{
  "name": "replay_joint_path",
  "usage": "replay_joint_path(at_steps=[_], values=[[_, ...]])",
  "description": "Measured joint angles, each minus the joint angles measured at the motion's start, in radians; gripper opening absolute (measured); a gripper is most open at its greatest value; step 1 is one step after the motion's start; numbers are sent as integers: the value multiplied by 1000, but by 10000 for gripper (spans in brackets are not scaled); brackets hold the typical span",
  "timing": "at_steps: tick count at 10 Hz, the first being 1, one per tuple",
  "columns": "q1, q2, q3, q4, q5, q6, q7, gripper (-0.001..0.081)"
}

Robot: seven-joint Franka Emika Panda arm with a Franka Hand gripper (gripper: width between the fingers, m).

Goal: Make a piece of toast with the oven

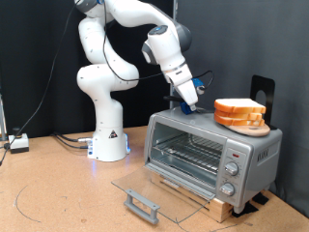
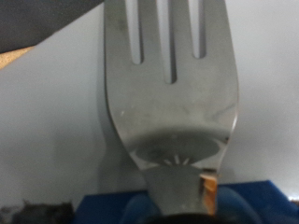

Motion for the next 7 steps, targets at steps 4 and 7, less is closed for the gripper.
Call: replay_joint_path(at_steps=[4,7], values=[[-15,0,2,4,2,1,1,469],[-24,1,8,6,2,1,1,487]])
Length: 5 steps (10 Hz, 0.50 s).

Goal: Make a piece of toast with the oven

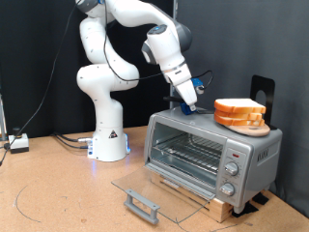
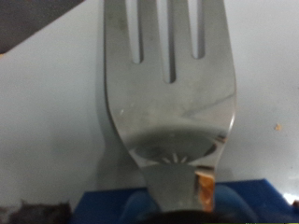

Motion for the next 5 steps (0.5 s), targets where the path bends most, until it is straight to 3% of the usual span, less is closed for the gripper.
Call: replay_joint_path(at_steps=[5], values=[[-8,20,10,7,0,0,0,487]])
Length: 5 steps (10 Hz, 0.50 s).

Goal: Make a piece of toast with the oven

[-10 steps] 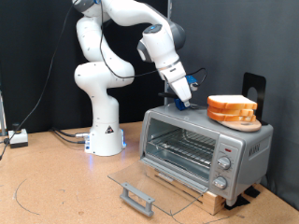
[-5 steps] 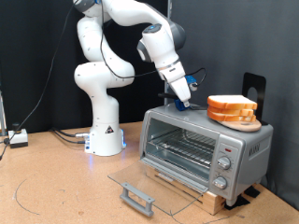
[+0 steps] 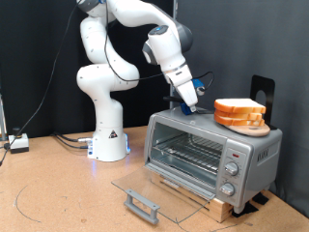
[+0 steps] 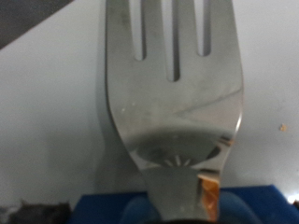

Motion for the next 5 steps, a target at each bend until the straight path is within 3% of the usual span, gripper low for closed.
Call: replay_joint_path(at_steps=[2,3,4,5], values=[[-2,5,1,2,0,6,0,501],[-2,5,2,3,0,14,0,667],[-2,5,2,4,0,20,0,667],[-2,5,2,7,0,20,0,784]])
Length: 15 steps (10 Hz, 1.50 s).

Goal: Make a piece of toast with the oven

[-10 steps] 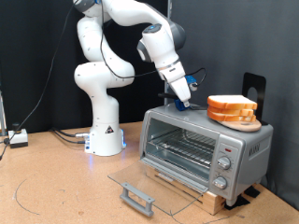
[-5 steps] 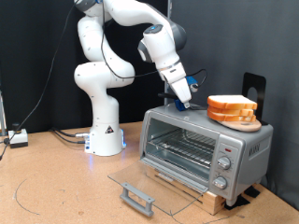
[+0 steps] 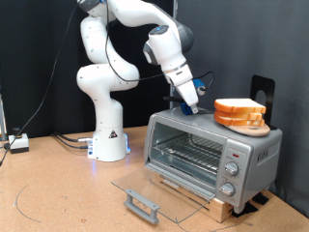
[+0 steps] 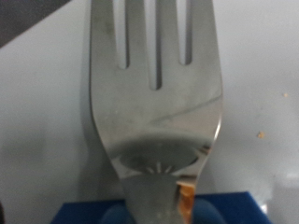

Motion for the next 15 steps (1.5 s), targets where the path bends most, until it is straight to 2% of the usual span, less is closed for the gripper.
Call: replay_joint_path(at_steps=[5,8,13,15], values=[[0,0,0,0,0,3,0,807],[7,-15,0,-11,37,39,-20,807],[-3,-52,-1,-25,18,-23,-5,807],[-5,-52,7,-31,24,-17,-1,807]])
